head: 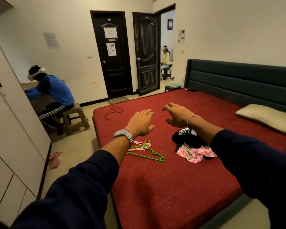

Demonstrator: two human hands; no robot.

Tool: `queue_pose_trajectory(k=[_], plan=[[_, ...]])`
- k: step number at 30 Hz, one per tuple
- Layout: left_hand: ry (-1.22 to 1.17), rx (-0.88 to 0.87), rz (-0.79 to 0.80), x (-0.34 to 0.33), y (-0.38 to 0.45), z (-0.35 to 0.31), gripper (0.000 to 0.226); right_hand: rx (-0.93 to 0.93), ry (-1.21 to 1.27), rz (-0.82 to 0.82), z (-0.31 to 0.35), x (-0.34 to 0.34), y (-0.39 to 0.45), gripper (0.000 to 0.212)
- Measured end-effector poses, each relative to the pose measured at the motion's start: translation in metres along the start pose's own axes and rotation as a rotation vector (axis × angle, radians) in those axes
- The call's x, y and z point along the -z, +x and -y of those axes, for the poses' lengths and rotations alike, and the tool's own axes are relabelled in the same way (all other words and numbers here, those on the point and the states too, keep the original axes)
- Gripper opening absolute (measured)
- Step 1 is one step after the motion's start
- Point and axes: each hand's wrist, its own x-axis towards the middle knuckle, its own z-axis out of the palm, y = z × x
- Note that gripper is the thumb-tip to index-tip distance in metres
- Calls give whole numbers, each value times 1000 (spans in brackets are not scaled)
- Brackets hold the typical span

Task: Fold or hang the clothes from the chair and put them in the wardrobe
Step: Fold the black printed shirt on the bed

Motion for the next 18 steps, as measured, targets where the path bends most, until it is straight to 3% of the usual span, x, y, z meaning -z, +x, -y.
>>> queue_pose_trajectory(k=[18], plan=[[-267, -88, 204, -190, 229, -32, 66, -206, 88, 287, -220, -170, 99, 45]])
